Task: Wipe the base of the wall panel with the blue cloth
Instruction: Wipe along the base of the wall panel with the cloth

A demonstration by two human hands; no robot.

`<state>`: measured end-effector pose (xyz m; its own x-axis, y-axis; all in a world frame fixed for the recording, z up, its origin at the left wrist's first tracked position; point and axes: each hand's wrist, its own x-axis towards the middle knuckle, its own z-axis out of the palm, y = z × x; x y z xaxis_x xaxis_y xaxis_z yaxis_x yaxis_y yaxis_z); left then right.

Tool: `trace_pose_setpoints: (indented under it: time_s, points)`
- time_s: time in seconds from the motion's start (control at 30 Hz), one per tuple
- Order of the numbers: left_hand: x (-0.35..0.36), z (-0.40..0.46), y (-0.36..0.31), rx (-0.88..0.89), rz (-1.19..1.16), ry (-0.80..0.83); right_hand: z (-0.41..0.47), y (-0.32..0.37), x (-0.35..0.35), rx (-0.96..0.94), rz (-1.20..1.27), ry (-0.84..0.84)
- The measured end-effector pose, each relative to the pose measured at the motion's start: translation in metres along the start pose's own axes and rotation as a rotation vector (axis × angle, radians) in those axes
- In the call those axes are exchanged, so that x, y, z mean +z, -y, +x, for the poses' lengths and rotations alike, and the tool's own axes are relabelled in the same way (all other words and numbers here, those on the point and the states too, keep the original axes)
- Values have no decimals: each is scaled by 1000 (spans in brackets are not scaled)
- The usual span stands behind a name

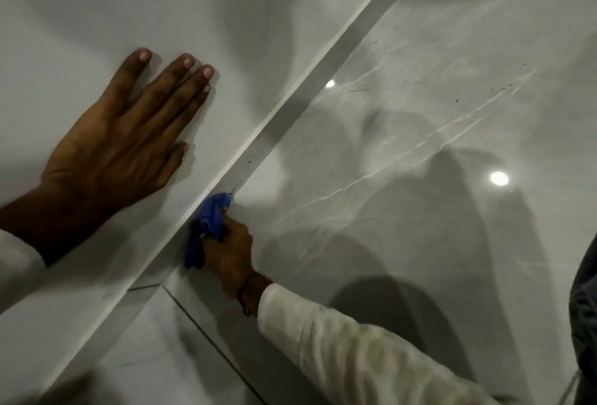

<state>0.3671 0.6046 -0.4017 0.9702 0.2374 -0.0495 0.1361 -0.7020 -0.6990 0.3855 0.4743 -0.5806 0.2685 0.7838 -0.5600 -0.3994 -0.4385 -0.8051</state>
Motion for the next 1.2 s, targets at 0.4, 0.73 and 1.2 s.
trace_pose_setpoints:
  time_s: [0.4, 0.73, 1.2]
  points:
    - [1, -2, -2, 3, 77, 132, 39, 32, -20, 94, 106, -234]
    - [4, -1, -1, 5, 79, 127, 82, 79, -76, 78, 177, -332]
    - [20, -2, 2, 26, 9, 76, 3, 19, 27, 195, 92, -156]
